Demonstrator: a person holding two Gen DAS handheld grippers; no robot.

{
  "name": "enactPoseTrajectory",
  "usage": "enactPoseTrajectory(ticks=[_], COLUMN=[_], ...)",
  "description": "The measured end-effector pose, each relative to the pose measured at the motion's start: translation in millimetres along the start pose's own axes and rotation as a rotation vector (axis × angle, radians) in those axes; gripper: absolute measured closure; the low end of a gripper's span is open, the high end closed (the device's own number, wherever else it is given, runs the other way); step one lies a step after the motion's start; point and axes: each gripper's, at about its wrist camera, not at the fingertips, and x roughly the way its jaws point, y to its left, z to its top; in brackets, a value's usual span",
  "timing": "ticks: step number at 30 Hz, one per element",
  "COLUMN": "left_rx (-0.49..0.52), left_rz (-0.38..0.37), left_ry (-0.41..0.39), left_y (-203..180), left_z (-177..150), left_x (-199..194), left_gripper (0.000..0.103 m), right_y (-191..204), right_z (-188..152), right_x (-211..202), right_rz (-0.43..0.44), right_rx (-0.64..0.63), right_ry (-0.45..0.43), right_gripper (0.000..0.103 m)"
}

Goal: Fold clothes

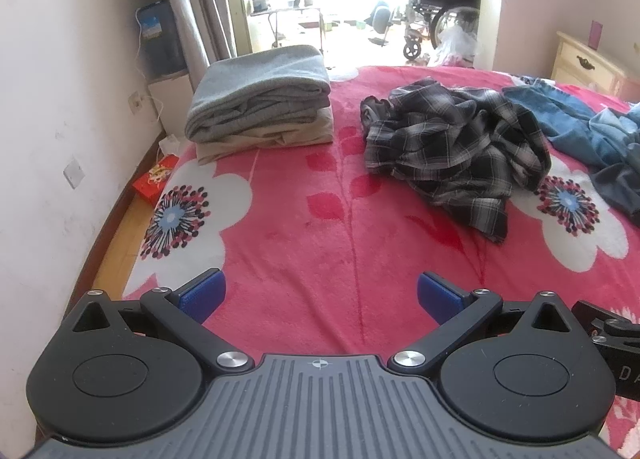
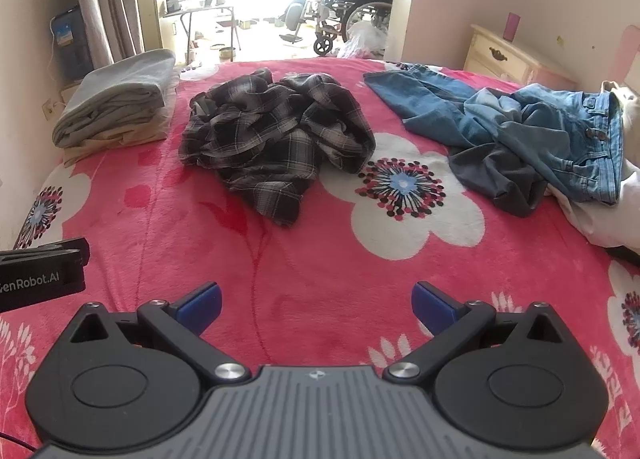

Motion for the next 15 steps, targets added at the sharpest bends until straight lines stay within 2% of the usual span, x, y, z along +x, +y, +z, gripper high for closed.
enactPoseTrajectory(ticks=[4,12,15], left_rx=[0.006,-0.023,-0.043], left_rz=[0.001,-0.035,-0.059], left_ry=[0.012,-0.033,-0.01], left_y=[-1.3,4.0,5.5], left_z=[1.5,1.0,1.8], left_x=[1.6,-4.1,-2.5], left_gripper=[0.0,0.0,0.0], right_y=[0.2,-5.1,-4.4], right_z=[0.3,1.9,1.9], right_x=[0.3,0.7,0.7], right_rz=[-0.013,-0.026,-0.024], right_rx=[-0.001,0.014,0.011], right_ry=[-0.007,-0.002,-0.003], right_gripper=[0.0,0.0,0.0])
